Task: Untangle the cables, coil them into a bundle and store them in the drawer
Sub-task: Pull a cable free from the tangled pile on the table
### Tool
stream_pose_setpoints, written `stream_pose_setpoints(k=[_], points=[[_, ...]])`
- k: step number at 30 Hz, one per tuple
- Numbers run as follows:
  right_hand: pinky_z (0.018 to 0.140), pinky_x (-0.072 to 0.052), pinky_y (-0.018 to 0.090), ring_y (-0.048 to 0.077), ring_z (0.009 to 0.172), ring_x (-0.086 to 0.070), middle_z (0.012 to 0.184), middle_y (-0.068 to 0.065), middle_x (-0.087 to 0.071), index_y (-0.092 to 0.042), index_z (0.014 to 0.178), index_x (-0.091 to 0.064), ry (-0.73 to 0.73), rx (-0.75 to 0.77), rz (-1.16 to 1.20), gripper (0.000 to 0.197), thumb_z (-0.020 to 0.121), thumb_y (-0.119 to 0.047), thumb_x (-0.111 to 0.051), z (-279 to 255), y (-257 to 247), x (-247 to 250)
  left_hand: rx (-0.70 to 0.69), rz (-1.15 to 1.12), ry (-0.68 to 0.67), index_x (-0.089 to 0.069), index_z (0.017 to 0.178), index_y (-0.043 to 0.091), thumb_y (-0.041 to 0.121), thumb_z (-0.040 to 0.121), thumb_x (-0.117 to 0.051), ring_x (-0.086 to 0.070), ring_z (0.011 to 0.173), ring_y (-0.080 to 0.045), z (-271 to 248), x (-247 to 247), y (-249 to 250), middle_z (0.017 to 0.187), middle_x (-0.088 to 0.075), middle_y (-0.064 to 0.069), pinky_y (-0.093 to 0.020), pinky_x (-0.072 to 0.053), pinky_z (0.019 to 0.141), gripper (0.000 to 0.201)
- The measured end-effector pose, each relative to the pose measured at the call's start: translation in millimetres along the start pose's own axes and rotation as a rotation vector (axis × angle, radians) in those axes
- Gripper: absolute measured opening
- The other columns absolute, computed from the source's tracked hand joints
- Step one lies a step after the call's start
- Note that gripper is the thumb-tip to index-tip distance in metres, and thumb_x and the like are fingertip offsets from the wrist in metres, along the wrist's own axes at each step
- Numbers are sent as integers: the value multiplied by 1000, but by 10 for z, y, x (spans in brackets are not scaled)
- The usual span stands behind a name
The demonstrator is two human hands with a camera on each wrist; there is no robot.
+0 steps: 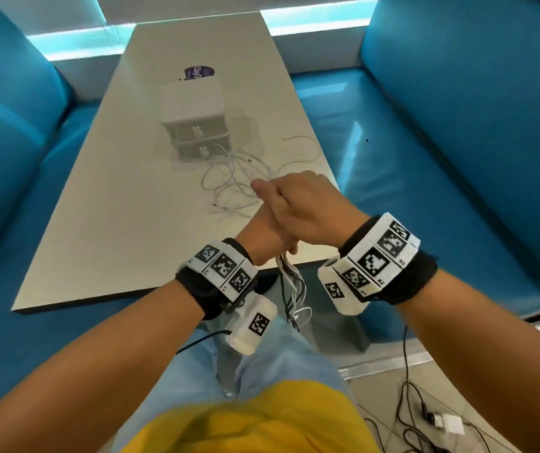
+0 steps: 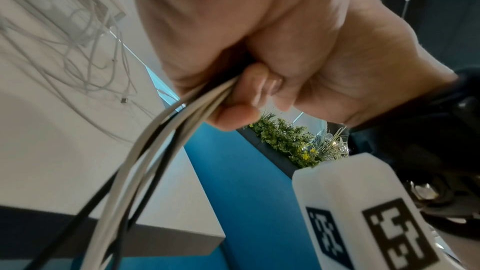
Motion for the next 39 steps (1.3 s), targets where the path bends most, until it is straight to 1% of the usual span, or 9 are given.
stream_pose_setpoints(k=[5,8,11,12,17,23,30,33,39], points=[[78,-38,34,25,81,-57,79,2,-61,-24,65,-49,-60,33,26,52,102,-51,-23,210,-142,-126,43,-45,69,-46,97,6,-12,87,-46,-41,61,-16,-61,235,-165,69,-43,-6,-29,-39,55,21],[98,-40,33,19,112,-58,120,3,-66,-24,113,-67,-215,21,269,61,98,-59,-19,382,-210,-264,96,-253,107,-42,127,-6,-12,88,-47,-40,56,-9,-104,379,-372,83,-50,-30,-17,-37,42,40],[91,-43,29,14,106,-59,116,3,-64,-26,130,-56,-207,-11,576,58,99,-57,-18,683,-210,-379,209,-460,192,-55,86,14,15,93,-57,-24,45,-10,-159,563,-572,56,-25,-13,-19,-20,39,8],[87,-44,30,15,102,-59,112,2,-63,-22,130,-55,-165,-29,576,53,101,-52,-23,803,-163,-442,238,-523,206,-50,71,20,23,93,-60,-20,43,-10,-160,629,-668,51,-21,-2,-19,-16,40,25],[104,-34,32,27,130,-45,145,10,-43,-19,143,-42,-315,-117,-78,47,98,-31,-50,1176,135,-989,294,-690,383,-36,64,25,38,91,-62,-17,38,-8,-301,919,-997,44,-23,9,-18,-14,39,40],[85,-46,30,25,104,-60,113,7,-66,-16,100,-71,-155,-61,-117,17,92,-18,-57,1312,175,-1145,288,-809,513,-42,61,22,38,90,-63,-17,36,-8,-367,1083,-1174,43,-25,9,-19,-16,39,39],[77,-49,36,20,78,-60,86,4,-65,-22,101,-60,2,80,329,14,99,-22,-46,1054,66,-910,233,-762,543,-68,80,15,11,82,-73,-26,42,-9,-264,1004,-1212,58,-40,5,-20,-26,40,7],[72,-51,23,14,73,-62,81,-1,-64,-25,103,-58,38,165,528,16,97,-13,-50,867,-81,-837,171,-750,546,-69,90,17,12,83,-73,-35,45,-6,-213,958,-1150,62,-51,9,-20,-29,44,10],[66,-50,34,25,70,-61,76,0,-67,-23,101,-37,45,162,532,29,90,0,-51,767,-206,-777,86,-795,514,-66,87,16,13,83,-73,-40,42,-1,-170,915,-1070,55,-56,15,-22,-28,46,9]])
Point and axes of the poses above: each hand's wrist, its own z-axis towards the middle knuckle, its own x-axis out of the back of the hand, y = z × x, the point moved 2 cm from there along z, towards the middle knuckle
